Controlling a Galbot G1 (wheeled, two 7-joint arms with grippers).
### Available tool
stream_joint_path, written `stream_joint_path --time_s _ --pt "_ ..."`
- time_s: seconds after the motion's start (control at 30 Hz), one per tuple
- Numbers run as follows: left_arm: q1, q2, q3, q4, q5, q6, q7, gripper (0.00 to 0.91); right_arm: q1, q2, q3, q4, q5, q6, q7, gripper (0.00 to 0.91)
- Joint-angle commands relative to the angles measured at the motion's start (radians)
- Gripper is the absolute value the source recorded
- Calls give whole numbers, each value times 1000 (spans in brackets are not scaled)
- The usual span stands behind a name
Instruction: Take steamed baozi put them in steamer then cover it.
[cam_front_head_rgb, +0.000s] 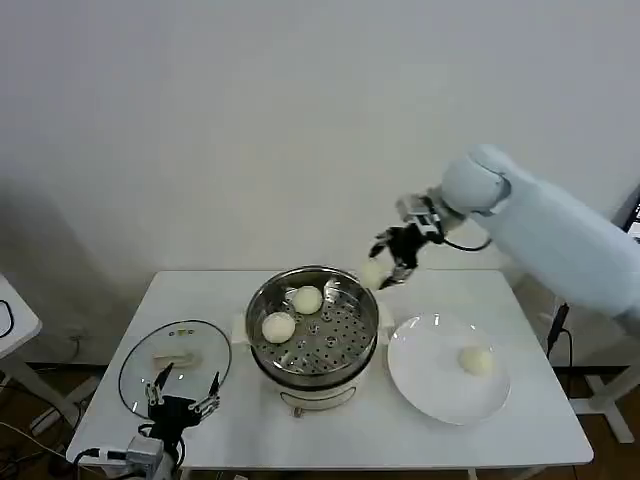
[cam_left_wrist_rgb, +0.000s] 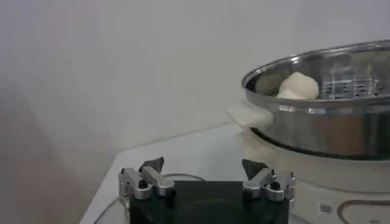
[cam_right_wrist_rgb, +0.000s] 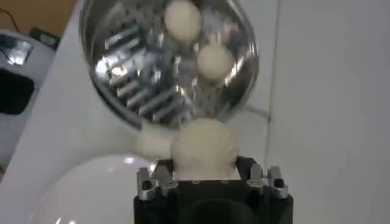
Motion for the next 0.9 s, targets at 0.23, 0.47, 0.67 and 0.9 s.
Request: stream_joint_path --time_s 0.23,0.47,0.67,0.9 --pt "1 -7 -10 2 4 -3 -1 907 42 189 -192 43 -192 387 -5 685" --pt "8 -18 -9 -1 7 -6 -4 907 38 165 -245 129 -415 504 31 685" --pt "6 -21 -8 -3 7 -7 -3 907 43 141 -326 192 -326 497 32 685" --pt "7 -20 -11 -4 6 -7 -4 907 32 171 -325 161 -337 506 36 685"
